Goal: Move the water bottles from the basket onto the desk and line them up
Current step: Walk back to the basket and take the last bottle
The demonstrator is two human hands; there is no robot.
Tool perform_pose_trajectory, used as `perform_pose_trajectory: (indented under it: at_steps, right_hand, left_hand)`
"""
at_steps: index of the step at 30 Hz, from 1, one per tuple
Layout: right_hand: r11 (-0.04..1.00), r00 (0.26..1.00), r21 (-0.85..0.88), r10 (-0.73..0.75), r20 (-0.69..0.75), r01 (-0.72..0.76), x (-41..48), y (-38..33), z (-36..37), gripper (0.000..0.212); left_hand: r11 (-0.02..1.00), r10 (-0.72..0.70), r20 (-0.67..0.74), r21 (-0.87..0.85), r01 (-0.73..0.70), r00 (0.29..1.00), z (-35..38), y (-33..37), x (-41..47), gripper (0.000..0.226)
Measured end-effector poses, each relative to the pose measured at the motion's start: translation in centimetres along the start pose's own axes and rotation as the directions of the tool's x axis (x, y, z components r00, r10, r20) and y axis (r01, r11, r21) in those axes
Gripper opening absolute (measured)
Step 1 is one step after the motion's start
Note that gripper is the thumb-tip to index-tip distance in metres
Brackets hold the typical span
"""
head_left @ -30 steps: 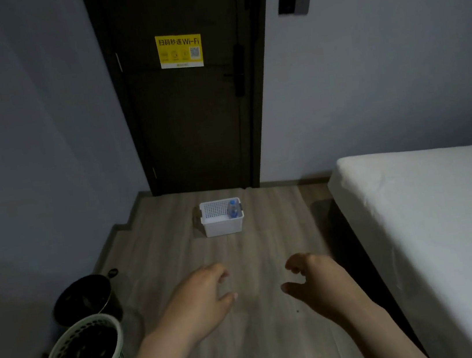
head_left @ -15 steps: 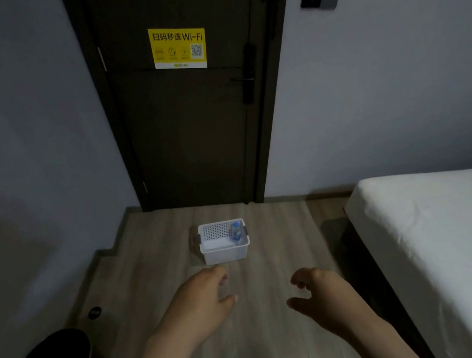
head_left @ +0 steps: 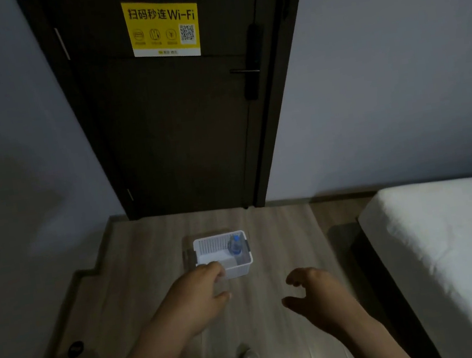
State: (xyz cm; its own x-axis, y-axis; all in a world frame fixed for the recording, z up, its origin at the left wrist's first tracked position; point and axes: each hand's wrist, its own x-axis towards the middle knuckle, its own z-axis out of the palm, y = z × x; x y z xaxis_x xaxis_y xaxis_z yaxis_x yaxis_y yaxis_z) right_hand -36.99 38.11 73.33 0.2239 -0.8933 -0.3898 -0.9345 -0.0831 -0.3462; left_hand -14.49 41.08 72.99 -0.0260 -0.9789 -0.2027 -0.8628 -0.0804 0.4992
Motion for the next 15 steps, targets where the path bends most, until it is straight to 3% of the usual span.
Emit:
perform_pose_trajectory:
  at_steps: [10,15]
  right_hand:
    - [0.996,0.995,-0.016,-0.084,-0.044,0.083,16.5,0.2,-6.5,0.041]
    - [0.996,0.996,-0.04,-0.084,0.012,0.084,22.6,0.0,-8.0,0.041]
  left_hand:
    - [0.999,-0.038,-0.001,-0.032,0.038,0.999,-4.2,-0.9,16.2,0.025]
    - [0.995,-0.079,0.057,-0.062,0.083,0.995,-4.7,-1.9,21.7,0.03]
